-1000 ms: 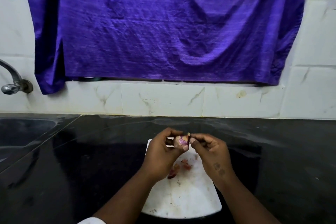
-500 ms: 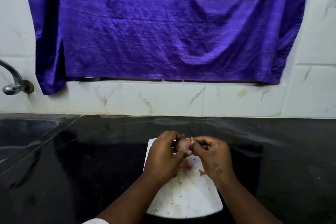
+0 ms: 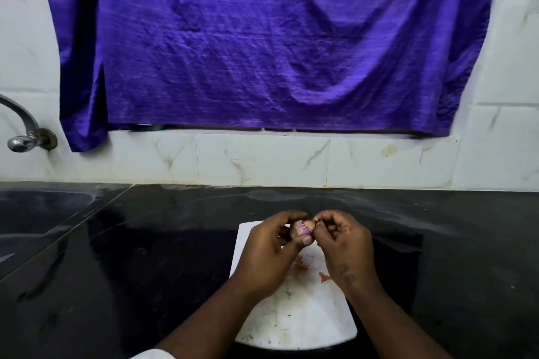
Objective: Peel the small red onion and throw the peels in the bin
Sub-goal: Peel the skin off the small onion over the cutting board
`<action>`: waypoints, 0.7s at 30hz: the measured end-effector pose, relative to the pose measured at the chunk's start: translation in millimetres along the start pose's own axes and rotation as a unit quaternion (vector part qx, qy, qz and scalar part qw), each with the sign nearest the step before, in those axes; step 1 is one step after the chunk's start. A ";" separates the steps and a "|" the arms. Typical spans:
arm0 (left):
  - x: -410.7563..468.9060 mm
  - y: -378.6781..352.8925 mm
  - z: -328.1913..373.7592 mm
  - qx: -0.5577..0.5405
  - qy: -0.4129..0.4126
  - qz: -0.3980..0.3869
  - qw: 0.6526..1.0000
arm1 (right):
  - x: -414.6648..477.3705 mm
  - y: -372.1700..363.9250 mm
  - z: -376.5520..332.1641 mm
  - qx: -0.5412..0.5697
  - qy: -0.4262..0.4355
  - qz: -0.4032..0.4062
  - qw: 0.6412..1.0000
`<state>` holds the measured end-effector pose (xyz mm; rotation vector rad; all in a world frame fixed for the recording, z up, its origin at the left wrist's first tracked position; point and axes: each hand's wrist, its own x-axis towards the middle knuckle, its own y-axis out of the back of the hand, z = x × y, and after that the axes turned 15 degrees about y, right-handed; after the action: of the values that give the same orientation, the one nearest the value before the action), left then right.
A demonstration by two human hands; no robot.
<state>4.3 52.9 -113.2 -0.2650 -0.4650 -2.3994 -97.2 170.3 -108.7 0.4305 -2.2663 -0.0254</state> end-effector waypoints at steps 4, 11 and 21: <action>0.9 1.3 1.3 -0.063 0.030 -0.019 0.997 | 2.4 2.1 2.9 0.088 -0.018 0.012 0.996; 4.2 4.6 -0.2 -0.068 0.035 -0.028 0.997 | 3.2 1.0 2.7 0.123 -0.004 -0.003 0.992; -0.8 0.3 -1.6 0.011 0.019 -0.086 0.996 | 2.9 1.6 7.6 0.085 -0.002 -0.008 0.996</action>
<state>4.9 52.5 -114.9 -0.1755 -0.5159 -2.5606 -105.0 170.0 -111.5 0.5391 -2.2769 0.1602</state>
